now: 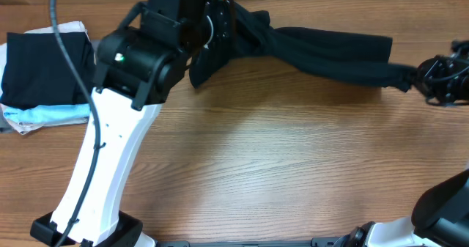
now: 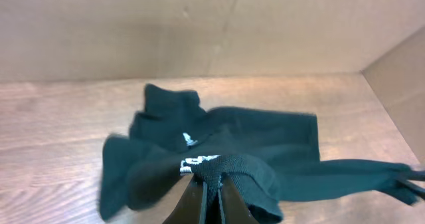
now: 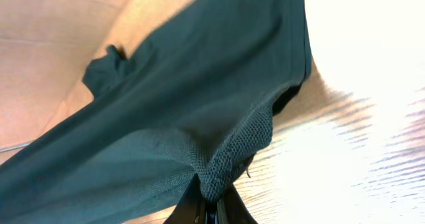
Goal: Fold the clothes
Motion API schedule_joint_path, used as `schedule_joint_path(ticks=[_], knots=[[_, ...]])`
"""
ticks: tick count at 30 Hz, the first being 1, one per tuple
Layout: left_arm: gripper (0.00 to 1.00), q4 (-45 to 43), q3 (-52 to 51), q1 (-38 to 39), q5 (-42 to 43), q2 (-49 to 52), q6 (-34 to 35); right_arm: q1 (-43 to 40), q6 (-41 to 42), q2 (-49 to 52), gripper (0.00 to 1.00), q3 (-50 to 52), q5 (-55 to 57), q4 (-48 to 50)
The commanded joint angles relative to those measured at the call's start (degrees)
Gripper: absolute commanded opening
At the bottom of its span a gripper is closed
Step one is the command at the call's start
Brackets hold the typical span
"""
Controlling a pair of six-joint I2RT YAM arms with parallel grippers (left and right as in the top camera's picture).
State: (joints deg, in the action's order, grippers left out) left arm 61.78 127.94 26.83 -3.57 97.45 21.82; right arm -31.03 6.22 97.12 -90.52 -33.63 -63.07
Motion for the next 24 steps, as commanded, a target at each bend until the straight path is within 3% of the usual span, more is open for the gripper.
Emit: schedule_joint_path(ticks=[1,14,24], knots=[[0.04,0.15,3.98,-0.87,-3.52,-1.9,-2.16,-0.28,-2.01,-1.18,0.04,-3.61,0.55,-0.68],[0.04,0.42,9.27,-2.51,-7.34,-2.05,-2.58,-2.36,-4.79,-1.44,0.04,-6.51,-3.15,-0.59],[0.04,1.86,19.17,-2.54,-7.37,-4.72,-4.7,-6.67,-5.38,-2.08,0.04,-30.34,-5.07,-11.52]])
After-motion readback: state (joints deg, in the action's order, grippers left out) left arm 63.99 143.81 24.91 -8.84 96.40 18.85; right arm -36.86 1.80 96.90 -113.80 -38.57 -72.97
